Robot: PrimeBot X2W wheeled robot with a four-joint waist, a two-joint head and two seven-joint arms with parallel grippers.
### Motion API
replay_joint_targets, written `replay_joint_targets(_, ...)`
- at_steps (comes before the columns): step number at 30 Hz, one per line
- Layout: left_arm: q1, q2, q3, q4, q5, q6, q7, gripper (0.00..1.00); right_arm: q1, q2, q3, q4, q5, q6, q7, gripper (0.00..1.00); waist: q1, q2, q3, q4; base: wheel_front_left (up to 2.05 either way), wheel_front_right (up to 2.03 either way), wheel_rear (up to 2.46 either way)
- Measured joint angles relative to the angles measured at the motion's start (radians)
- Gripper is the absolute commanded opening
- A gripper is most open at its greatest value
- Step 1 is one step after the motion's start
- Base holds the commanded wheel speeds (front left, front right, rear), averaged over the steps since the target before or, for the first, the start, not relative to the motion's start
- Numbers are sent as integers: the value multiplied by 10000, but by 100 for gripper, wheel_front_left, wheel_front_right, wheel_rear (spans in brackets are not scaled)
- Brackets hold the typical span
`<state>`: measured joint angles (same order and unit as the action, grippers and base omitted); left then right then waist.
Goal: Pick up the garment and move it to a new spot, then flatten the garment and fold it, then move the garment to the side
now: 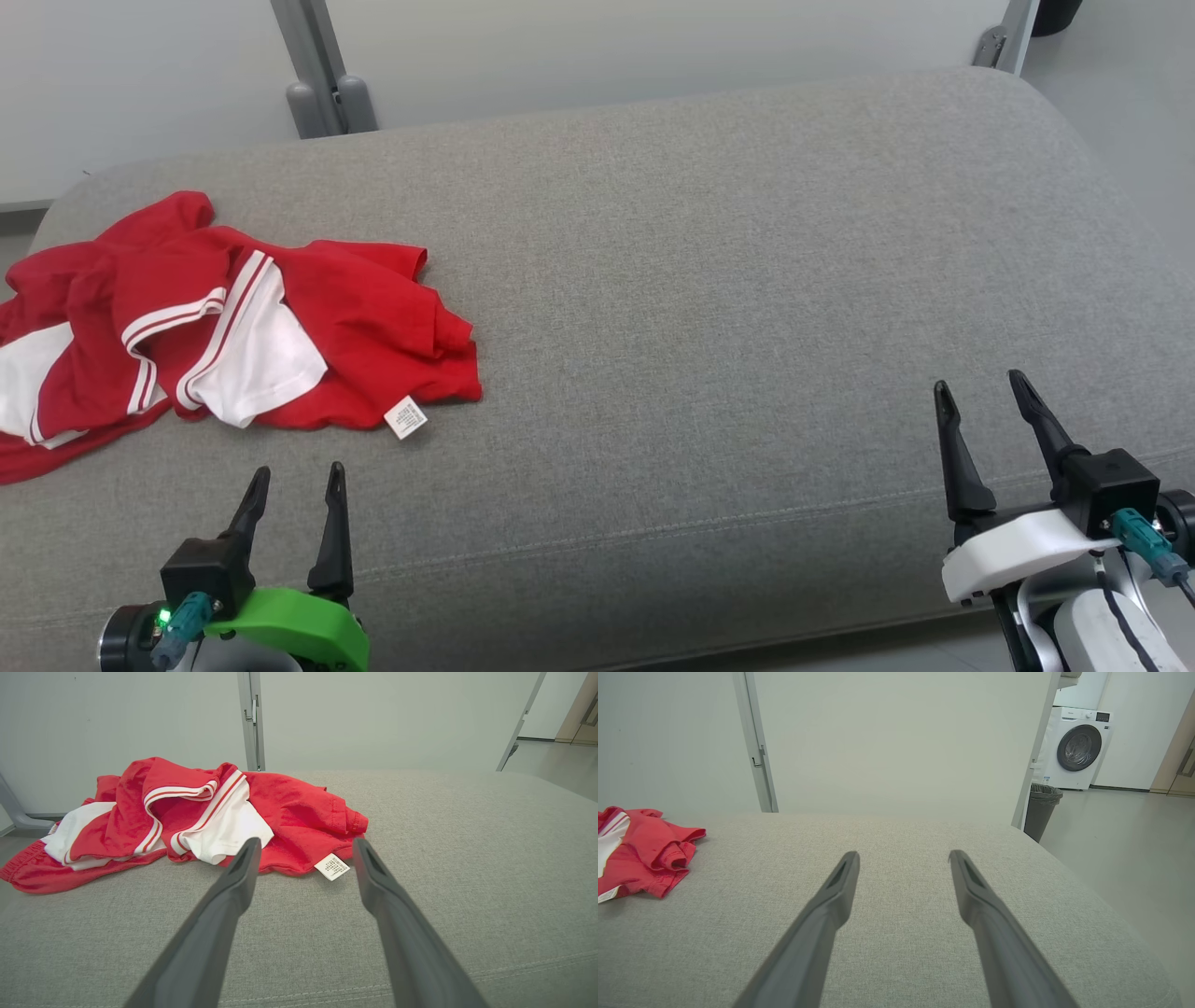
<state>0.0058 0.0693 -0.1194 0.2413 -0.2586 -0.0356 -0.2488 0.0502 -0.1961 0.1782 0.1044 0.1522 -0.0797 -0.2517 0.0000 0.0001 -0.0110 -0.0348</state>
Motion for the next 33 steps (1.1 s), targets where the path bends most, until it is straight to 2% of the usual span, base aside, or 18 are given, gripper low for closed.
replay_joint_targets(33,-1,-155,209,100,257,-121,0,100,7,96,-174,0,-40,194,0,100,0,0,-23,-3,9,-3,-6)
